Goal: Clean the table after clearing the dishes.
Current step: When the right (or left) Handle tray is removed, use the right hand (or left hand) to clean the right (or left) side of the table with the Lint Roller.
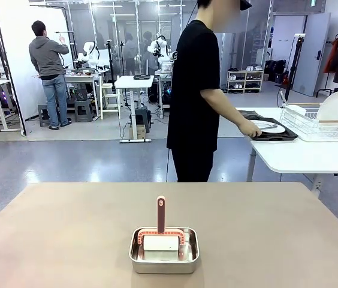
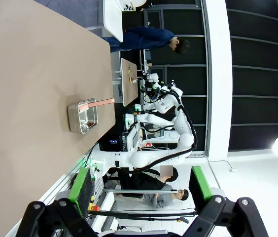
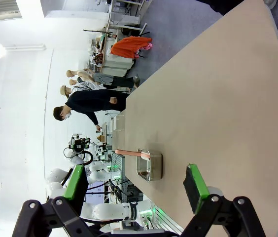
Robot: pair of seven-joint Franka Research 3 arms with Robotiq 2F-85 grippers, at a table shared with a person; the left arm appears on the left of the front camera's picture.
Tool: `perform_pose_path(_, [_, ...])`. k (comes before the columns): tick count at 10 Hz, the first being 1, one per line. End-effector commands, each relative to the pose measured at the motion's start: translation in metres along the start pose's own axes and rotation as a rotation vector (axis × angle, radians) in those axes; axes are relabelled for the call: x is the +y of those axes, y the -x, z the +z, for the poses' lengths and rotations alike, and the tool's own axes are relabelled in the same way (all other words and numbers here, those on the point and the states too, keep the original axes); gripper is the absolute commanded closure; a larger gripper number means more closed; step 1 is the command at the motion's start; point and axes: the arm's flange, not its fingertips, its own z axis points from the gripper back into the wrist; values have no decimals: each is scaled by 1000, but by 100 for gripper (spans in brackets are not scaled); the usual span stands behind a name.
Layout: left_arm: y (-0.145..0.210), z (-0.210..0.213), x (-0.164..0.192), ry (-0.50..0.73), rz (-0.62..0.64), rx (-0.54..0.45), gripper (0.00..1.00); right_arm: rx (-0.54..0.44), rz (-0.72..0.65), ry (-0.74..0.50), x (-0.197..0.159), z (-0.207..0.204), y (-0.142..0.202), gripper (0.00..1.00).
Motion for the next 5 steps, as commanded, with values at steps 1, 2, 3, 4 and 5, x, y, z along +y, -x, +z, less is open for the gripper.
perform_pose_path(1, [8,-2,-2,-6,-1,-1,0,-3,5,-3,3,0,1,0])
perform_pose_path(2, [0,0,0,0,0,0,0,-3,5,-3,3,0,1,0])
perform_pose_path(3, [0,0,0,0,0,0,0,-3,5,-3,3,0,1,0])
perform_pose_path(4, [0,0,0,0,0,0,0,-3,5,-3,3,0,1,0])
perform_pose_path(5, [0,0,0,0,0,0,0,-3,5,-3,3,0,1,0])
